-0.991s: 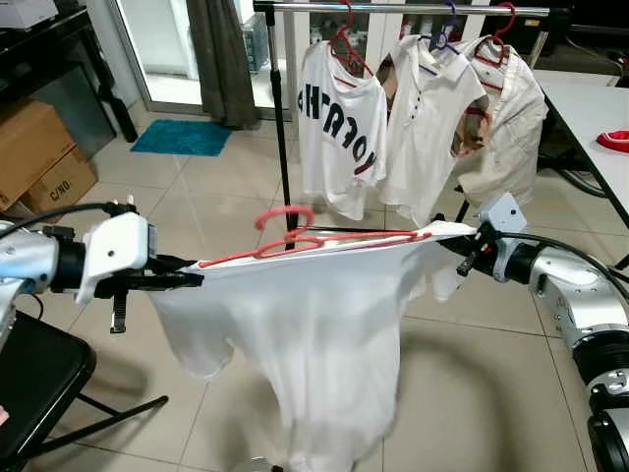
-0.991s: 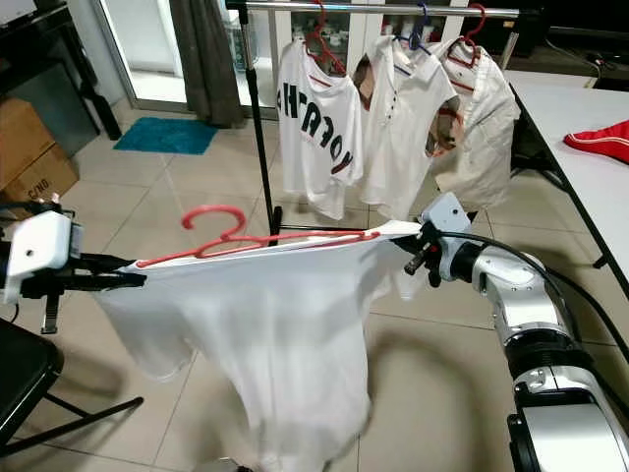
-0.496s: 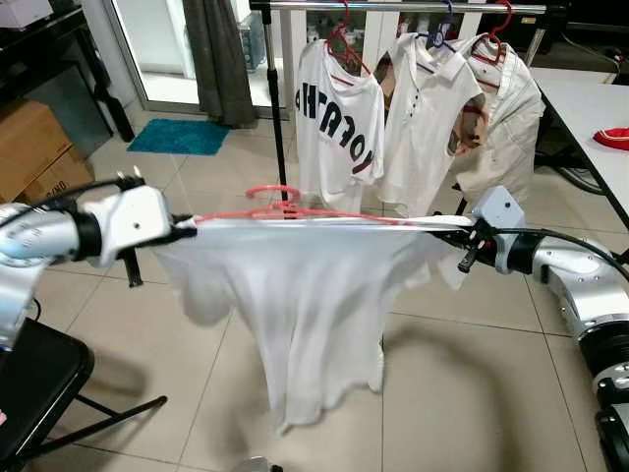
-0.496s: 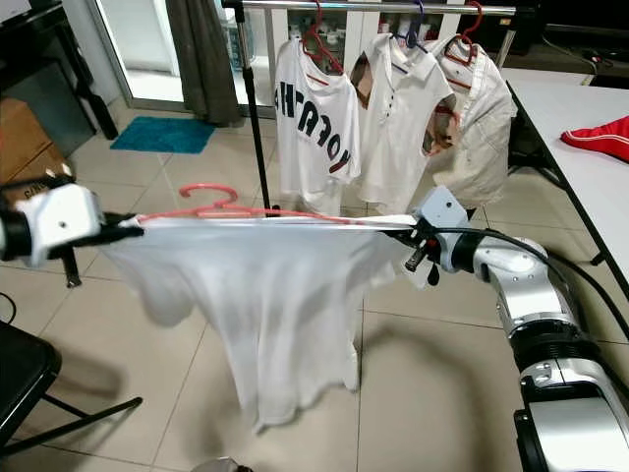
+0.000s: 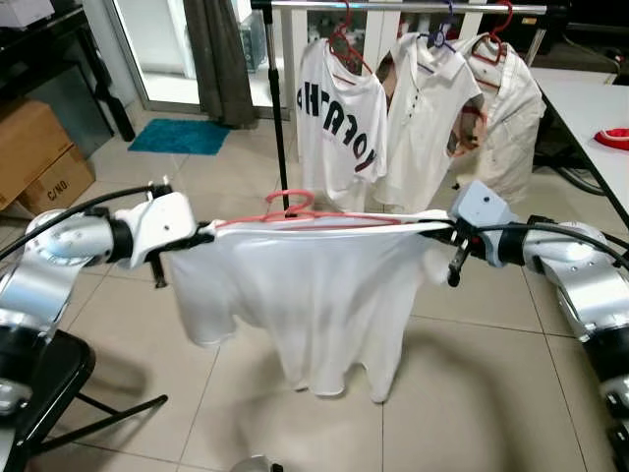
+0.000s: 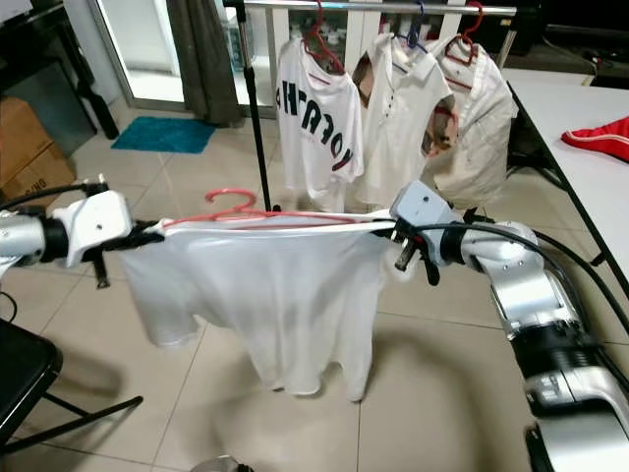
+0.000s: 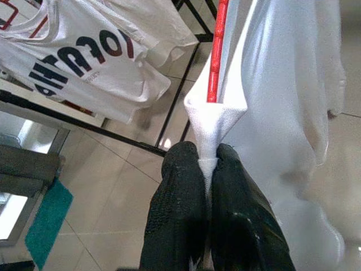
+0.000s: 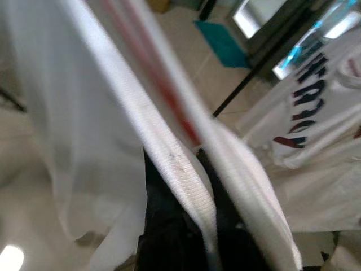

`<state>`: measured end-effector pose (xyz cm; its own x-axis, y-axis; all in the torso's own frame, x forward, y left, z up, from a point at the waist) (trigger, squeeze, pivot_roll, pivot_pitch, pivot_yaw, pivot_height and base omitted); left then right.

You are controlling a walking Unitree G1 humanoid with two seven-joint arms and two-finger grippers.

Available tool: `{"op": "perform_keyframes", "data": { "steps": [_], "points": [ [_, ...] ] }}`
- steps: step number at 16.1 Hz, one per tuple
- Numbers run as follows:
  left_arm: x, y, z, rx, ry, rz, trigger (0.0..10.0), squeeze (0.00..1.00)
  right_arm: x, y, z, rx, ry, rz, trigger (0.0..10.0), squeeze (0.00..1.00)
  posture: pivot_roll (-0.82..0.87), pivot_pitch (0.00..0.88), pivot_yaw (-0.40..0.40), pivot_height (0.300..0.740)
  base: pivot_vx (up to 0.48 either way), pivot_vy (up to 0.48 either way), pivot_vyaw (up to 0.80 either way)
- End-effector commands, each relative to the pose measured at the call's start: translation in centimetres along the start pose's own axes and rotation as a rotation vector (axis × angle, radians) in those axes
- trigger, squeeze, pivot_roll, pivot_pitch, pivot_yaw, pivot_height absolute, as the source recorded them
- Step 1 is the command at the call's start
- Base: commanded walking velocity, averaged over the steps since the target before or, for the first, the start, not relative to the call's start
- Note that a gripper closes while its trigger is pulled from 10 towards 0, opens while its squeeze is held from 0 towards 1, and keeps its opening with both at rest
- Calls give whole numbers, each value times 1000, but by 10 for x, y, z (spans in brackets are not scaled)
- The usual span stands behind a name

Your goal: Hang hanger

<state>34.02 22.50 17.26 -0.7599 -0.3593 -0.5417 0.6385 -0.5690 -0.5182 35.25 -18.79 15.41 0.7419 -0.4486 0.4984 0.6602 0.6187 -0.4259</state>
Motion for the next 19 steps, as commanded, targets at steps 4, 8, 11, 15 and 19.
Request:
{"op": "perform_keyframes", "data": {
  "steps": [4, 8, 11, 15, 19],
  "points": [
    [2, 16, 7, 12, 13, -29, 0, 0, -16, 1, 10, -29, -36, 53, 0, 0, -81, 0, 41, 740, 0, 0, 0],
    [11, 30, 9, 3, 36, -91, 0, 0, -23, 8, 23, -20, -63, 66, 588, 0, -89, 0, 46, 740, 0, 0, 0],
    [12, 35, 9, 2, 39, -111, 0, 0, -29, 14, 34, 7, -70, 72, 157, 0, -92, 0, 52, 740, 0, 0, 0],
    [0, 31, 7, -2, 25, -65, 0, 0, -36, 18, 44, 33, -77, 90, 0, 0, -87, 0, 50, 740, 0, 0, 0],
    [-4, 28, 8, 34, -11, -54, 0, 0, -46, 23, 53, 78, -85, 97, 3961, 0, -85, 0, 44, 740, 0, 0, 0]
  ]
}}
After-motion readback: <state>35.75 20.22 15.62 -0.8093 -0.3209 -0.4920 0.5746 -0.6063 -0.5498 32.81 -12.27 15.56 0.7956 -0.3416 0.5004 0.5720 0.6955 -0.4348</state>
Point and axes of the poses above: a point about 5 cm out from each wrist's last joint towards the gripper, its own y axis pointing out of the wrist towards the gripper, its own z axis along the axis of the wrist's last joint, x = y × z, the point moved 3 cm from there along y, pointing out of the wrist towards the gripper, and after that the axes turned 4 degrees about -y, right-handed, at the moved point
